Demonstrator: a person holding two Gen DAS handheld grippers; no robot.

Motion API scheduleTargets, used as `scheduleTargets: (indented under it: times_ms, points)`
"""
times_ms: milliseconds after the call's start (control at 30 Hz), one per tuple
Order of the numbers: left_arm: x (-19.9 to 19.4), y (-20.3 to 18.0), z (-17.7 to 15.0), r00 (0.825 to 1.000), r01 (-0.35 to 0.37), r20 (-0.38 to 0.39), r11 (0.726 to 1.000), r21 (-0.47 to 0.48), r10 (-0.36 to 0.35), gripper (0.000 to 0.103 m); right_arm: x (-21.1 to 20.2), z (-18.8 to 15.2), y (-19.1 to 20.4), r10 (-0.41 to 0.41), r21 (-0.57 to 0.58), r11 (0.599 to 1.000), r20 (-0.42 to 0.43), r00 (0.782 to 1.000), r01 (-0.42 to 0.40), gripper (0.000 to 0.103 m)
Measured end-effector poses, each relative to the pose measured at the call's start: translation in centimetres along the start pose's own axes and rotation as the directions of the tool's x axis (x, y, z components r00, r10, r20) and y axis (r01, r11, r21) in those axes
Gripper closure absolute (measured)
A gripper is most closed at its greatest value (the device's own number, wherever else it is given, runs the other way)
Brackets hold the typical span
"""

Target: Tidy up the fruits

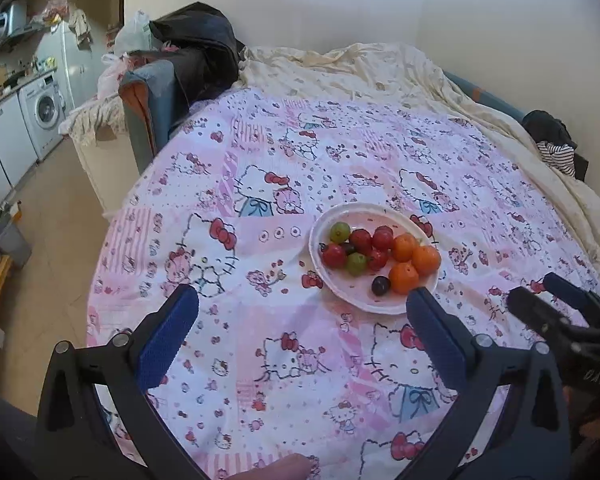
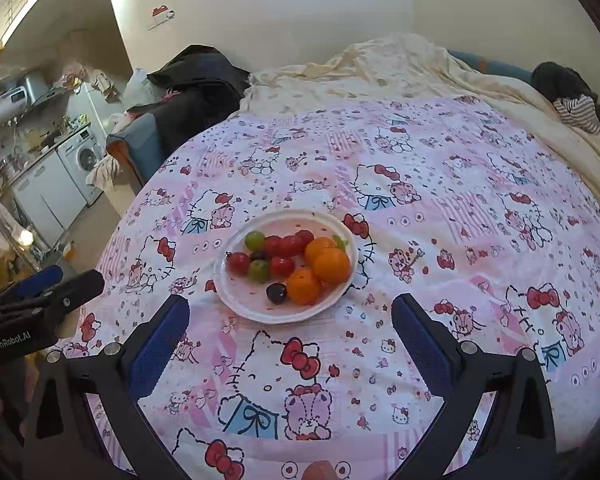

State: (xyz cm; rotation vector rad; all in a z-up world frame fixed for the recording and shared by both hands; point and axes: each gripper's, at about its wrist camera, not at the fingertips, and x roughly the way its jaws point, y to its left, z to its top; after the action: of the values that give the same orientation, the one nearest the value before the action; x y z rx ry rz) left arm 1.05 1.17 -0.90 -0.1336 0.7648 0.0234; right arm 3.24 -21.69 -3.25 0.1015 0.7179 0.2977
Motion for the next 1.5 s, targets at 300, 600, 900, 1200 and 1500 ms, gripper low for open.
scheduleTargets:
  times_ms: [300,600,900,1200,1500]
  points:
    - [0.7,-1.2,-0.4,1.000,0.012,-0.012,1.000,0.029,-0.012,0.000,0.5,0.3,-0.2,-0.033,0.018,0.999,0.024,0.999,0.032,0.000]
    - [1.1,-1.0,-0.5,1.000,0.011,-0.025,1.000,0.017,-0.011,0.000,0.4,0.4,-0.8,-0.026,0.048,0.999,0.018,0.999,0.025,0.000]
    - [0.9,-1.0,-0.3,1.000,0.014,-0.015,1.000,0.014,-0.014,0.000,0.2,0.5,-1.0,-0.021,0.057,0.998,0.023,1.000,0.019,0.000]
    - [0.6,-1.0,0.0,1.000,0.015,-0.005,1.000,0.004,-0.015,0.000,0.1,0.5,-1.1,-0.025,0.061,0.998,0.024,0.999,0.023,0.000]
    - [0.4,-1.0,0.1,1.000,0.010,-0.003,1.000,-0.004,-0.010,0.000,-0.1,0.5,-1.2,-0.025,0.062,0.998,0.024,0.999,0.023,0.000]
